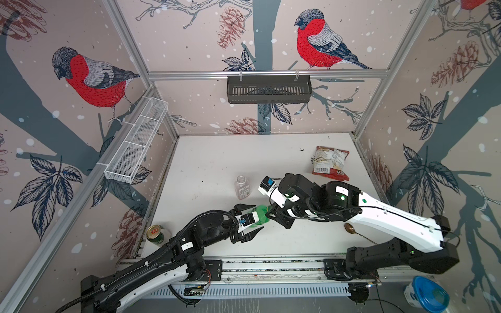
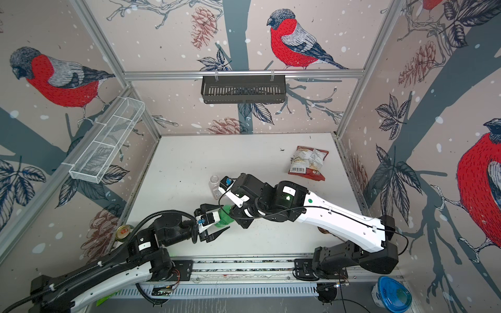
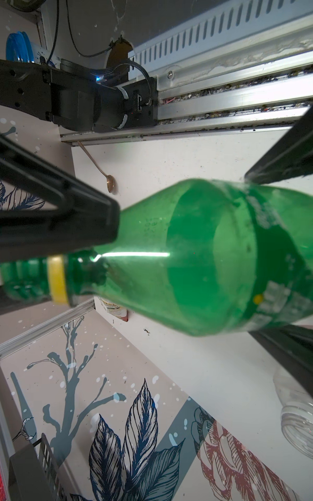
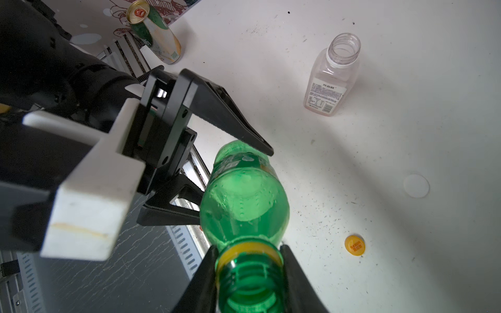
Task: Screw on the bottle caps
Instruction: Pass the plastic bottle.
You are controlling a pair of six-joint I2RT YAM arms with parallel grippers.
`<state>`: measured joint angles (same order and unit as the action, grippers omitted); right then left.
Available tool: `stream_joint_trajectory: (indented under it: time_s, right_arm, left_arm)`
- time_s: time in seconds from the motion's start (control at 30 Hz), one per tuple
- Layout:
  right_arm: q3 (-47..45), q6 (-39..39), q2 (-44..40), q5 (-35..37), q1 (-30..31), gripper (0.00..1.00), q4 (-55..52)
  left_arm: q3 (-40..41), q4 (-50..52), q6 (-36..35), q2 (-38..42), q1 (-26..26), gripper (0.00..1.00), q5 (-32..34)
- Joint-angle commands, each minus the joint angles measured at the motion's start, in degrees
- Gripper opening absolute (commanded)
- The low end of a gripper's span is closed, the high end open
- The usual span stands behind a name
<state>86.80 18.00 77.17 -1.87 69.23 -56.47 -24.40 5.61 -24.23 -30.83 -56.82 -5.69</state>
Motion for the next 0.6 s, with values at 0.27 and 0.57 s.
stream_joint_trajectory:
  time_s: [0.27,0.57]
  right_arm:
    - [-0.8,0.1,0.0,0.7,0.8,0.00,0.9]
    - [-0.3,0.5,0.6,0.6,1.0,0.00,1.0]
  left_arm:
    - [0.0,-0.5,-0.6,0.4,0.0,0.72,0.2]
    - [0.1,-0.4,-0.1,0.8,0.0,0.60,-0.6]
